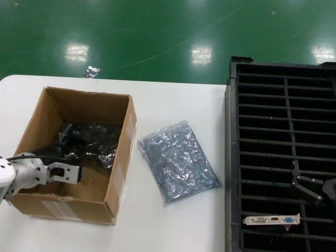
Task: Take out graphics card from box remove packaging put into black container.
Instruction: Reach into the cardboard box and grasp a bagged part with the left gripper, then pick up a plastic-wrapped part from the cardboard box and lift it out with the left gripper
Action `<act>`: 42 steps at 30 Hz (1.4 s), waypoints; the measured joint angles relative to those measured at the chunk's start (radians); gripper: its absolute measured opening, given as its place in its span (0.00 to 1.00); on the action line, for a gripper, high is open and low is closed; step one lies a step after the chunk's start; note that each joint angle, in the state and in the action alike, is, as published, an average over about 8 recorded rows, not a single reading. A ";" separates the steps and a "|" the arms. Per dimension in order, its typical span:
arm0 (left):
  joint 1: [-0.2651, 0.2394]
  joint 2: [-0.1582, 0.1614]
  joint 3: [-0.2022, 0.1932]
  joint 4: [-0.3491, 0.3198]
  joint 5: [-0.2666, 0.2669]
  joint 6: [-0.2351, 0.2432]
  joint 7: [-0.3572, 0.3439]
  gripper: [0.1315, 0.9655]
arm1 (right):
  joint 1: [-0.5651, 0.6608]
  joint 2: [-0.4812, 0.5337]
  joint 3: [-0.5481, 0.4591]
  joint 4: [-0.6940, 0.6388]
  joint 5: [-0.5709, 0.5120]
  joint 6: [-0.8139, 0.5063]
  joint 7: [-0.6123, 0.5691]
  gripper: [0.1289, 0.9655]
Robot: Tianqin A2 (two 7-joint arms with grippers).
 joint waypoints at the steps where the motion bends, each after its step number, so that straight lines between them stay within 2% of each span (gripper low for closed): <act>1: 0.003 -0.003 0.002 -0.006 0.002 0.000 -0.007 0.26 | 0.000 0.000 0.000 0.000 0.000 0.000 0.000 1.00; 9: 0.028 -0.031 0.019 -0.068 0.024 0.000 -0.065 0.10 | 0.000 0.000 0.000 0.000 0.000 0.000 0.000 1.00; 11: 0.038 -0.041 0.024 -0.095 0.033 -0.002 -0.086 0.10 | 0.000 0.000 0.000 0.000 0.000 0.000 0.000 1.00; 21: 0.116 -0.121 0.043 -0.310 0.109 -0.018 -0.254 0.02 | 0.000 0.000 0.000 0.000 0.000 0.000 0.000 1.00; 27: 0.169 -0.173 0.043 -0.454 0.180 -0.016 -0.381 0.01 | 0.000 0.000 0.000 0.000 0.000 0.000 0.000 1.00; 31: 0.196 -0.202 0.041 -0.524 0.222 -0.006 -0.451 0.01 | 0.000 0.000 0.000 0.000 0.000 0.000 0.000 1.00; 37: 0.212 -0.227 0.030 -0.580 0.249 -0.010 -0.510 0.01 | 0.000 0.000 0.000 0.000 0.000 0.000 0.000 1.00; 42: 0.244 -0.252 -0.006 -0.666 0.262 -0.013 -0.584 0.01 | 0.000 0.000 0.000 0.000 0.000 0.000 0.000 1.00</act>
